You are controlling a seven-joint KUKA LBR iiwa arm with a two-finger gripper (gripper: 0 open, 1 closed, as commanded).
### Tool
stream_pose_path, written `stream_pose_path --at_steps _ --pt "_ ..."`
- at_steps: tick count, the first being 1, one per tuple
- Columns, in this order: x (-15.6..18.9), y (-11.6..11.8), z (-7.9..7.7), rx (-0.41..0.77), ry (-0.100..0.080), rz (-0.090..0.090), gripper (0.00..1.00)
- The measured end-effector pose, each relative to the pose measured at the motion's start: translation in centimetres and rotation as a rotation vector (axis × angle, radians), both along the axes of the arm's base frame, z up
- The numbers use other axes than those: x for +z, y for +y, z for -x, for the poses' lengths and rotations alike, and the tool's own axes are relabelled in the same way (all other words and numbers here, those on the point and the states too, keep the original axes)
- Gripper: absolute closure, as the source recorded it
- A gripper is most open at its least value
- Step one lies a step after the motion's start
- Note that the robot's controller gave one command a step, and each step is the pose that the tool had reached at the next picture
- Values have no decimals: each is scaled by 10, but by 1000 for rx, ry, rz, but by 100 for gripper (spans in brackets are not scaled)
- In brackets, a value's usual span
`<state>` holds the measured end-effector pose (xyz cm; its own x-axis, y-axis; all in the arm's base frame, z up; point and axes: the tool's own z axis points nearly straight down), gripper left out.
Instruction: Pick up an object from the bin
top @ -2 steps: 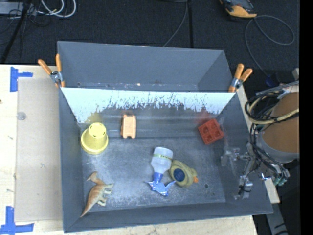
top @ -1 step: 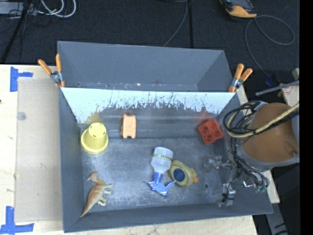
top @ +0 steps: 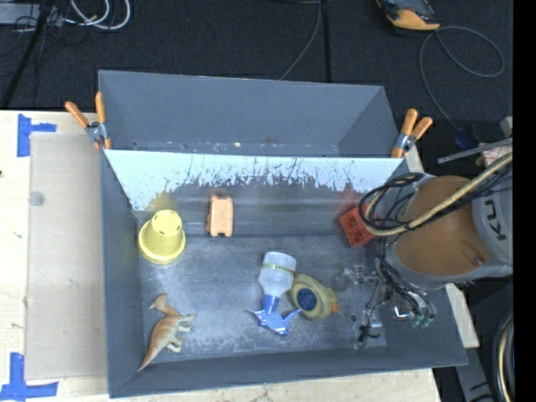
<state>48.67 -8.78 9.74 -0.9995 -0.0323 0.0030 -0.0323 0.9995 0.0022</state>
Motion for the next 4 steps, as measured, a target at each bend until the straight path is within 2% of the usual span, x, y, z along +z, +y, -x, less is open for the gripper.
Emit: stream_pose_path --at_steps 1,2,3,4 --pt "-17 22 -14 172 -2 1 0" --pt "-23 31 -33 160 1 -2 0" --pt "-25 53 -44 45 -1 1 0" --pt "-28 93 -43 208 2 -3 100"
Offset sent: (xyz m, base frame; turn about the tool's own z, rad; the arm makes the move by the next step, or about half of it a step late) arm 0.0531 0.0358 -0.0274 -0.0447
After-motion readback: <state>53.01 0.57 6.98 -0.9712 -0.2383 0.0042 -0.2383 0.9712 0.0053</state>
